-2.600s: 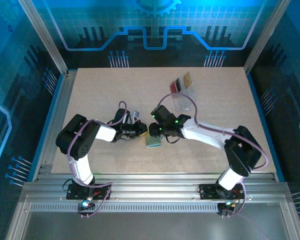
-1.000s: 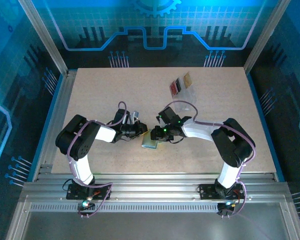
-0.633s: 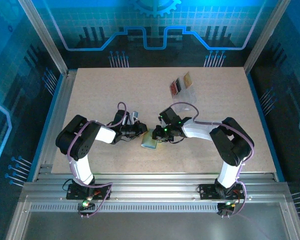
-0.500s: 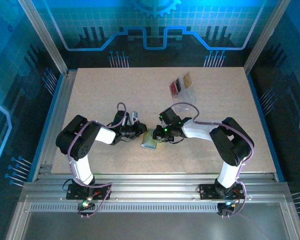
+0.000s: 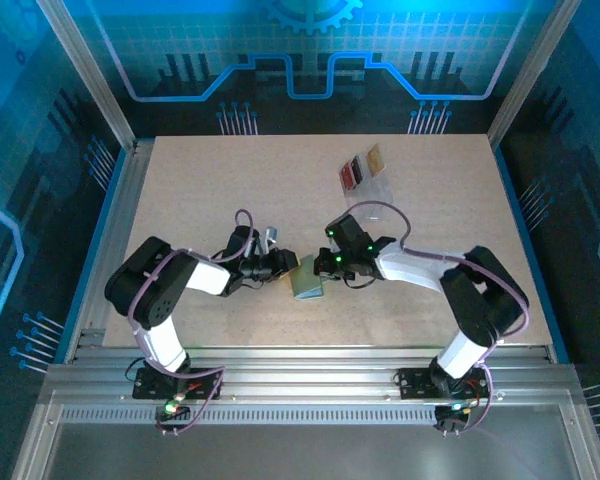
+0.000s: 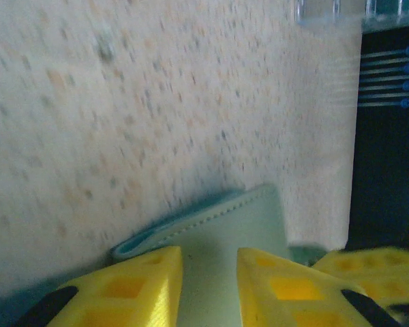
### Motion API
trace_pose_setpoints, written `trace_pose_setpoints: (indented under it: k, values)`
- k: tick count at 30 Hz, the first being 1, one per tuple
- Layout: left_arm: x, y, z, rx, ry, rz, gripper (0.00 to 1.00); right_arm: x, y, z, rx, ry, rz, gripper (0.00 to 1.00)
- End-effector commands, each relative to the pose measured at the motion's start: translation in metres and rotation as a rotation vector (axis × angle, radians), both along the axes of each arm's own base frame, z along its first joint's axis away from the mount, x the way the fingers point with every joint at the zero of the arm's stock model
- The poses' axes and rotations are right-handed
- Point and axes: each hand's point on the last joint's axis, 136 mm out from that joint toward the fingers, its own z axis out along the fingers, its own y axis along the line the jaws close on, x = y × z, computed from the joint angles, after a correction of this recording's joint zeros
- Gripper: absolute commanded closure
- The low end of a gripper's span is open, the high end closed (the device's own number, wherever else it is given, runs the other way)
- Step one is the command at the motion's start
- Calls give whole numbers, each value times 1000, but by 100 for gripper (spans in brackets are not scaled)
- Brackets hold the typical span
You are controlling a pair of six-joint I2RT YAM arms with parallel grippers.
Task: Put the credit cards into the card holder
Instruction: Open the card holder at the center of the table.
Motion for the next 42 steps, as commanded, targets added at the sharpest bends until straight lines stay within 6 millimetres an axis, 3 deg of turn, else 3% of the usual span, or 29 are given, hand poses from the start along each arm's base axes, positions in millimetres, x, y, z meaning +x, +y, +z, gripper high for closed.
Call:
trace_pose_setpoints:
  k: [1,5,8,14,20,22,27,32,42]
  values:
    - [-46,6,-24,58,167,-73,68,8,-20,24,-82,-97,21,100]
    - [-47,5,-22,69,165,-82,79,2,-30,32,-177,-111,68,100]
    - [-46,-6,-23,62,163,-103,88,-1,-26,37,-221,-128,103,100]
    - [-39,-33,-24,41,159,-130,88,-5,2,39,-207,-141,179,100]
    - [-40,-39,-36,44,180,-123,88,-10,41,38,-85,-119,254,100]
    - [-42,-36,-40,43,188,-105,88,-12,53,34,-27,-97,273,100]
    - [-50,-24,-46,55,221,-58,80,-11,66,18,30,-57,276,89]
    - [-61,1,-51,105,248,20,77,-10,69,4,31,-35,267,87]
    - [-83,49,-42,216,248,153,64,-3,61,-16,3,-6,242,79]
